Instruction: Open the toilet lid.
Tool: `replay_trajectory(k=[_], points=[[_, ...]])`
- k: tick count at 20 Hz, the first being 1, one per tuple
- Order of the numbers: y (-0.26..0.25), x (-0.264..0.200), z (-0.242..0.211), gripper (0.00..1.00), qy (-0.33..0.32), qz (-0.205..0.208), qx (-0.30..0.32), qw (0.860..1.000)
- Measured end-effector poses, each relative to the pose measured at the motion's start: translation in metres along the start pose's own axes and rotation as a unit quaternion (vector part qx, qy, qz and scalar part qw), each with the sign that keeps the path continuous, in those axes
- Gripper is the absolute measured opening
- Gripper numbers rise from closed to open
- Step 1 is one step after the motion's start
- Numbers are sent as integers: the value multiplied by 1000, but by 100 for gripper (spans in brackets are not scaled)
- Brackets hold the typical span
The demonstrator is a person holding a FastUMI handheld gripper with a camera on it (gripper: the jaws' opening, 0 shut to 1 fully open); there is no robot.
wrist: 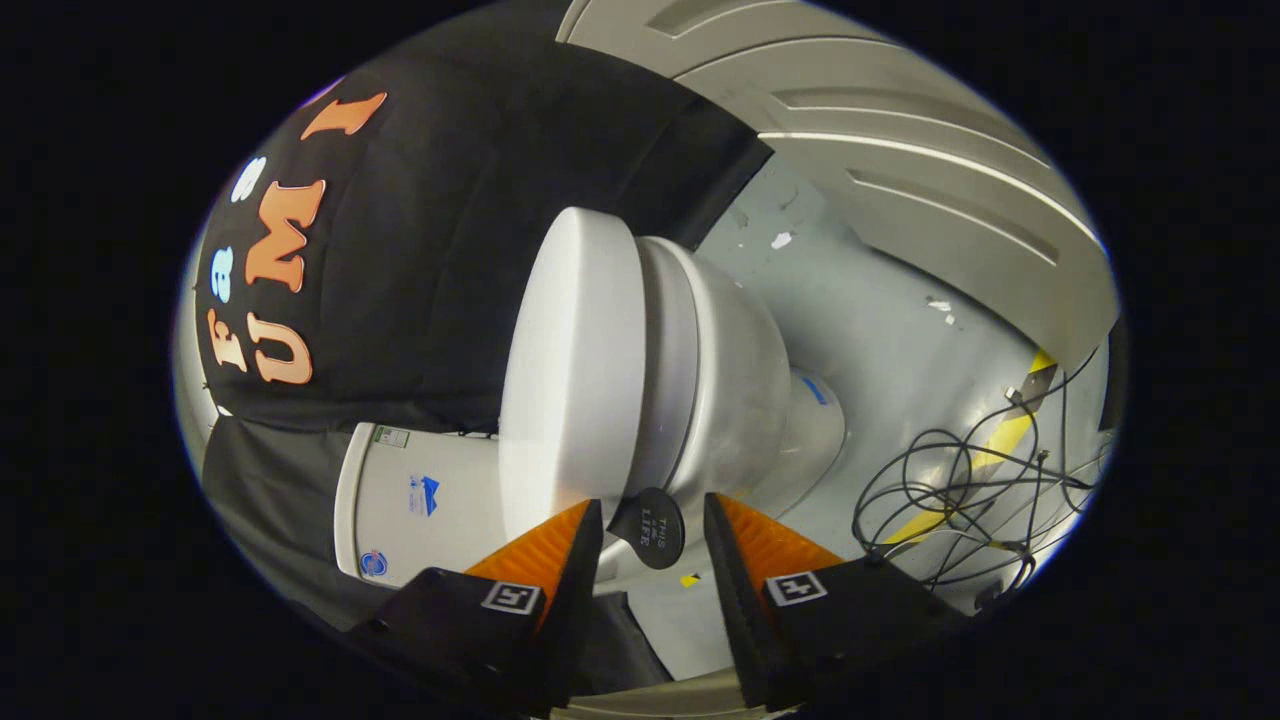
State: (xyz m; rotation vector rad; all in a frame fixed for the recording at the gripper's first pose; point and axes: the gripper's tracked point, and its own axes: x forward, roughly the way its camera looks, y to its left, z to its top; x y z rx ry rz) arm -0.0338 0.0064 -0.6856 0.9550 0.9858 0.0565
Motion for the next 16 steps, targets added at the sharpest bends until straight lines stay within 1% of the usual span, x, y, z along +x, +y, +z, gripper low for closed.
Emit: replay_trajectory(k=[2,3,4,5,6,7,8,9,10,12,16], points=[[0,4,-4,58,9,10,10,1000],[0,5,-6,58,13,13,13,1000],[0,4,-5,49,19,20,20,999],[-1,6,0,41,8,22,36,999],[0,6,-4,32,12,28,42,999],[0,-2,3,31,5,38,56,998],[4,3,0,23,8,50,71,996],[7,2,1,18,7,57,91,994],[6,1,-1,8,9,53,97,994],[7,2,1,8,0,37,88,995],[14,-2,5,8,-7,-10,57,998]])
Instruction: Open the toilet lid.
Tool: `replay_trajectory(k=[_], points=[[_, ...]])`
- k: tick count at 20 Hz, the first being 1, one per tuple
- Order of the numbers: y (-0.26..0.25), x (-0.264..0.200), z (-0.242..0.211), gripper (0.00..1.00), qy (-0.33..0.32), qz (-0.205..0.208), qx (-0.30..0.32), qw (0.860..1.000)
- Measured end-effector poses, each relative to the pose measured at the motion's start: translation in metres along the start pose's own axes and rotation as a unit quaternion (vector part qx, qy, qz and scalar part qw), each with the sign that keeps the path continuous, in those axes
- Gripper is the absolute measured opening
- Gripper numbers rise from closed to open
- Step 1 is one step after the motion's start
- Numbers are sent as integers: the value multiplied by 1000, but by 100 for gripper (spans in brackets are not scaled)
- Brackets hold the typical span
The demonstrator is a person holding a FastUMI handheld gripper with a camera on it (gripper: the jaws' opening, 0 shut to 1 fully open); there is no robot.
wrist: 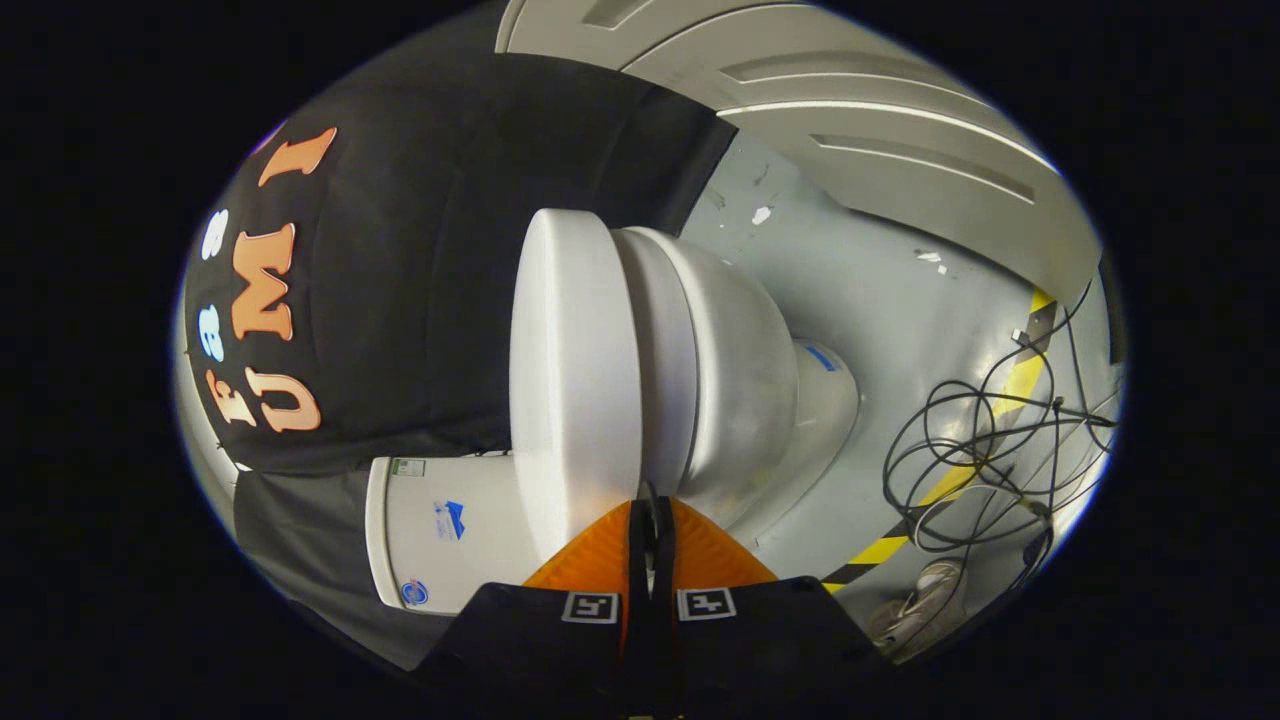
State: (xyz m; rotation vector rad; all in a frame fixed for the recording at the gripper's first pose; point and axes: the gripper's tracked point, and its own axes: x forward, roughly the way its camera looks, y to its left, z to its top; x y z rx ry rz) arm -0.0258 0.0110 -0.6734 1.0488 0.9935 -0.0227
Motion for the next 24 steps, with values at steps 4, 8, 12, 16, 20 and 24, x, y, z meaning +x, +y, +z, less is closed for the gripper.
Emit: replay_trajectory(k=[4,8,12,16,20,24], points=[[17,-6,5,8,-22,-2,-23,999],[36,-15,5,8,-32,-18,-51,998],[60,-25,5,8,-38,-39,-92,994],[86,-35,1,8,-47,-54,-111,991],[113,-41,-5,8,-59,-65,-126,988],[140,-49,-16,8,-63,-72,-155,983]])
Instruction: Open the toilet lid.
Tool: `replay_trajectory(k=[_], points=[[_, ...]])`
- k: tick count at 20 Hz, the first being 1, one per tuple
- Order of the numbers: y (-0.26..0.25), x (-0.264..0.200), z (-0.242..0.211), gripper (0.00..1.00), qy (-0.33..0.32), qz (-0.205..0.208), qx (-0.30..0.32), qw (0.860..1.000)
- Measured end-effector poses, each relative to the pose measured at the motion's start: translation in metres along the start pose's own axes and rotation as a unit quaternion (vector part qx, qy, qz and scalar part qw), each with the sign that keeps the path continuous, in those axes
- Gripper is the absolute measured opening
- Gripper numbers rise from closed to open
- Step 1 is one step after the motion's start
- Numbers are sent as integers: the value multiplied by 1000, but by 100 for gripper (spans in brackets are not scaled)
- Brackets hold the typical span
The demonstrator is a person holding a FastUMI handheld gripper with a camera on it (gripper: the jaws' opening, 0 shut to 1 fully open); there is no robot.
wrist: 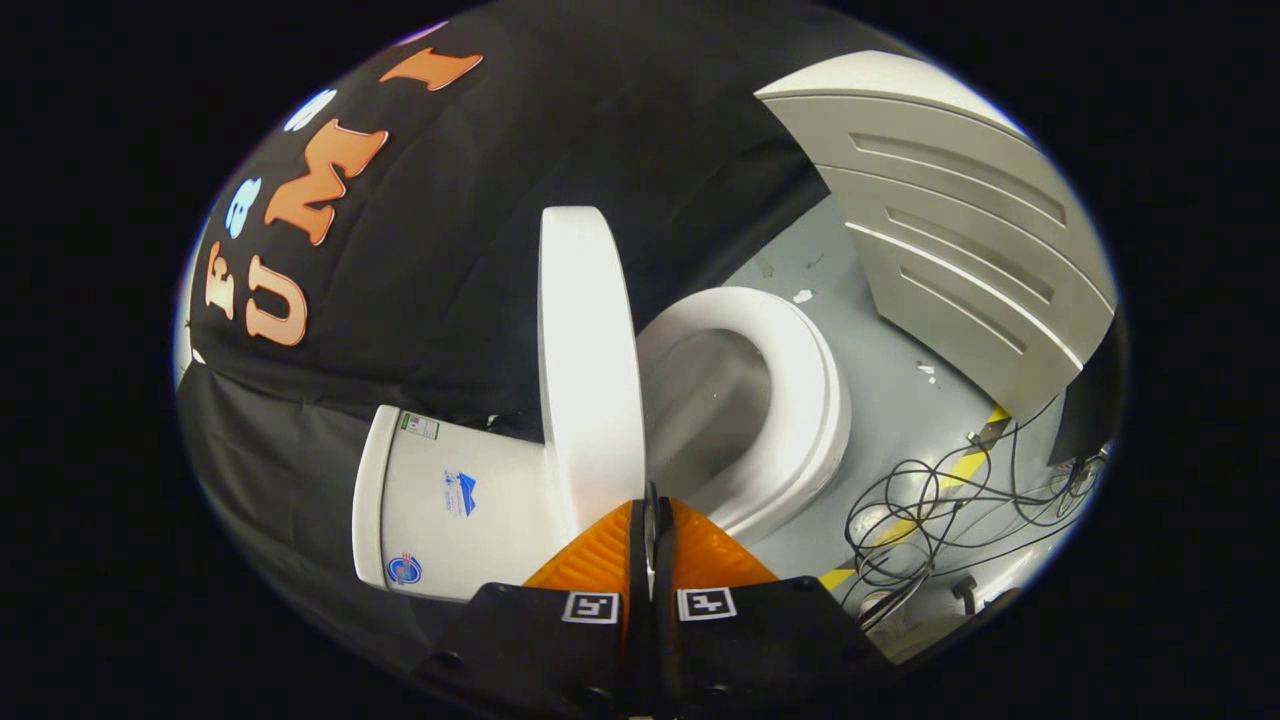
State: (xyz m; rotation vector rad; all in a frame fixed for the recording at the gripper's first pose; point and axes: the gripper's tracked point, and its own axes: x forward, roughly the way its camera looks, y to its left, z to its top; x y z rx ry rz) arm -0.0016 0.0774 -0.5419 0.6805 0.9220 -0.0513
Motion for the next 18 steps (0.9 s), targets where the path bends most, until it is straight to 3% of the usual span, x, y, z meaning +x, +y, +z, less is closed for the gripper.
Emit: replay_trajectory(k=[18], points=[[82,-25,-16,8,-8,-73,-101,992]])
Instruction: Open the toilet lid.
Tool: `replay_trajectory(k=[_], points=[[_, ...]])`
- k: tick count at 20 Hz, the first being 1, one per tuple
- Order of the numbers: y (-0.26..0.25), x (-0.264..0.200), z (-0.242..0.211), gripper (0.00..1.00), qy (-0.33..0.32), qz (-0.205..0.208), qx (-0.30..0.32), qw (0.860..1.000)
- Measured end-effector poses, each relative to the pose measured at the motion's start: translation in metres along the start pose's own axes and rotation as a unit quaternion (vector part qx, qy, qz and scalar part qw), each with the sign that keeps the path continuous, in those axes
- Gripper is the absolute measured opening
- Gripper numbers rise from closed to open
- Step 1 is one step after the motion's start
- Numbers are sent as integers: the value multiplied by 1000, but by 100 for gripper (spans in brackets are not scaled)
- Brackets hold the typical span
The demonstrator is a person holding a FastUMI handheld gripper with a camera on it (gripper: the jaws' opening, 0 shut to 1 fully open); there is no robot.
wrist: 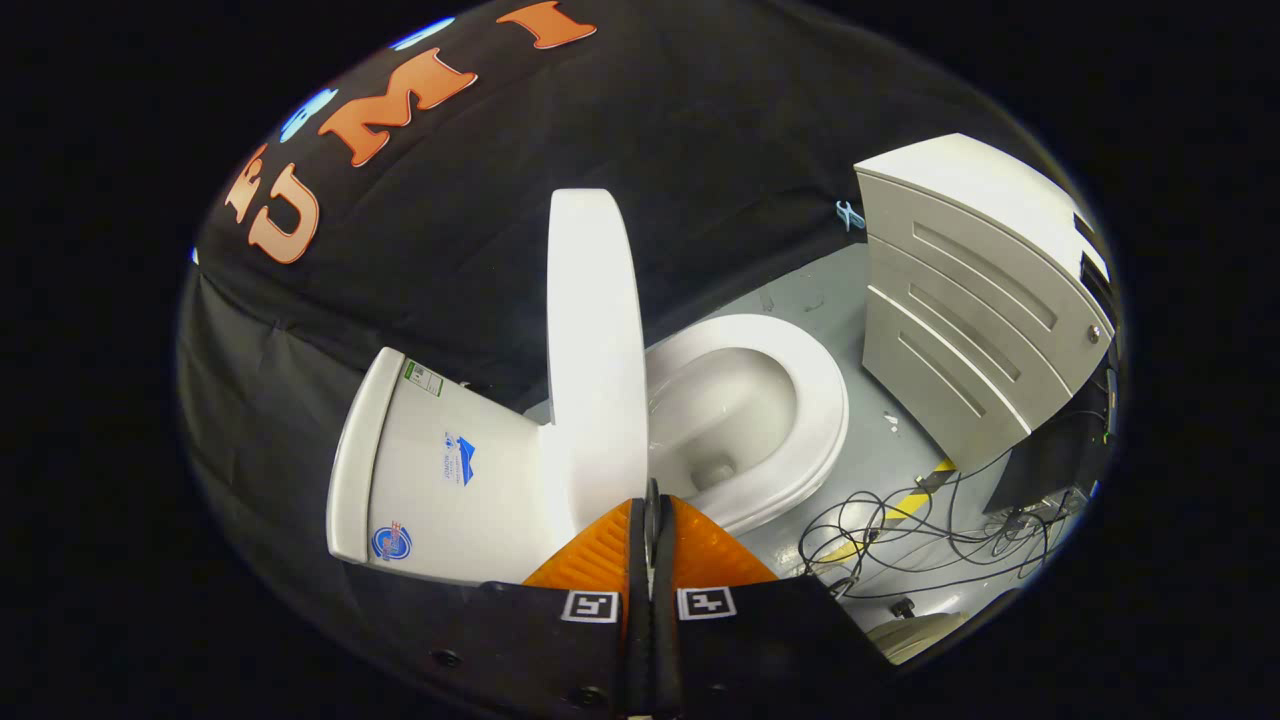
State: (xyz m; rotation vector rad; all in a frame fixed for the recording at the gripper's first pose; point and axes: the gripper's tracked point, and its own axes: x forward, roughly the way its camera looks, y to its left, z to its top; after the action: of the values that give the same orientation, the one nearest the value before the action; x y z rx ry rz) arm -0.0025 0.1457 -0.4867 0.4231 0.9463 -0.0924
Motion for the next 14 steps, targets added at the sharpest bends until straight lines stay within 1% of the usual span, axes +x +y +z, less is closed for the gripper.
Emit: replay_trajectory(k=[4,8,14], points=[[13,-6,-2,8,4,-28,-24,999],[34,-14,-5,8,3,-32,-39,999],[71,-23,-11,8,-4,-47,-85,995]])
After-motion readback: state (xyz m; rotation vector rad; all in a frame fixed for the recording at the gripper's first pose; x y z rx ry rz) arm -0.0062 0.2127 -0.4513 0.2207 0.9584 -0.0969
